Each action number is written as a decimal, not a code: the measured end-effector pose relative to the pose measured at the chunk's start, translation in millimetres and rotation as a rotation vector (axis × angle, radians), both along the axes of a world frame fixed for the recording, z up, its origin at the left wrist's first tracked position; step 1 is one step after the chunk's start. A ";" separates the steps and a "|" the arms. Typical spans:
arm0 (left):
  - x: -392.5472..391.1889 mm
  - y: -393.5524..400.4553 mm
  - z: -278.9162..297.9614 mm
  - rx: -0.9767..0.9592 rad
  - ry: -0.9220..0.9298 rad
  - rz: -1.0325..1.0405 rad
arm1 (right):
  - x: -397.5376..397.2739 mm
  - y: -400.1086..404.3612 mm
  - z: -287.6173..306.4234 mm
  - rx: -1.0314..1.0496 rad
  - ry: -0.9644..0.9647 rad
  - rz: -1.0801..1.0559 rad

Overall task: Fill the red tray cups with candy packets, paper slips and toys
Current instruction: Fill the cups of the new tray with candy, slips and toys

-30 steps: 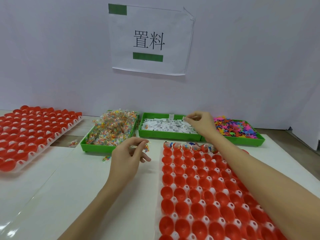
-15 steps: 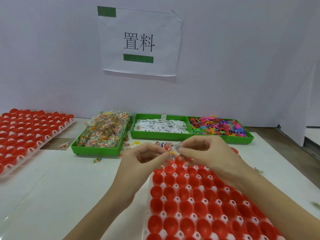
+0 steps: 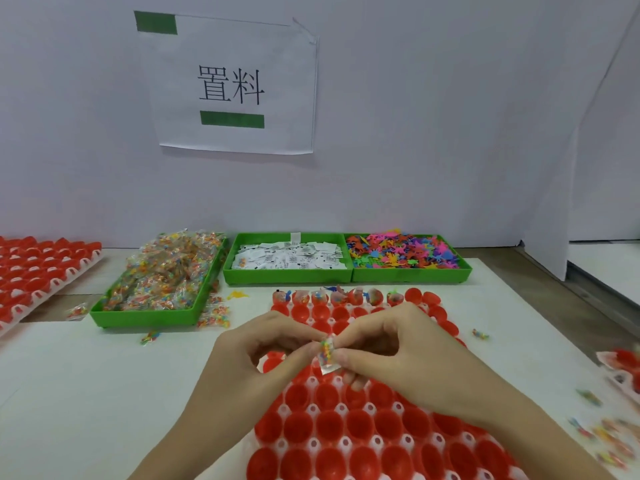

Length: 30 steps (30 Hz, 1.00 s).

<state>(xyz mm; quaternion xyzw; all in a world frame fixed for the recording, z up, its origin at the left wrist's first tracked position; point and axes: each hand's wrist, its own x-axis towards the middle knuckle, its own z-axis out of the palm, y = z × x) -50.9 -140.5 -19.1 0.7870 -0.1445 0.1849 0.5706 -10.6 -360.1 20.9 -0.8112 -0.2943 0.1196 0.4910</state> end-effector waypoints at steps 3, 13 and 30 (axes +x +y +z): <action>-0.3 2.9 -0.1 0.005 -0.012 -0.005 | 3.0 0.3 -1.4 0.031 0.032 -0.005; -0.2 2.5 3.3 -0.135 0.150 -0.012 | 16.4 -6.3 -7.3 0.126 0.243 0.020; 3.9 9.4 4.9 -0.149 0.151 0.078 | 209.7 -93.4 -15.3 -0.477 -0.441 -0.675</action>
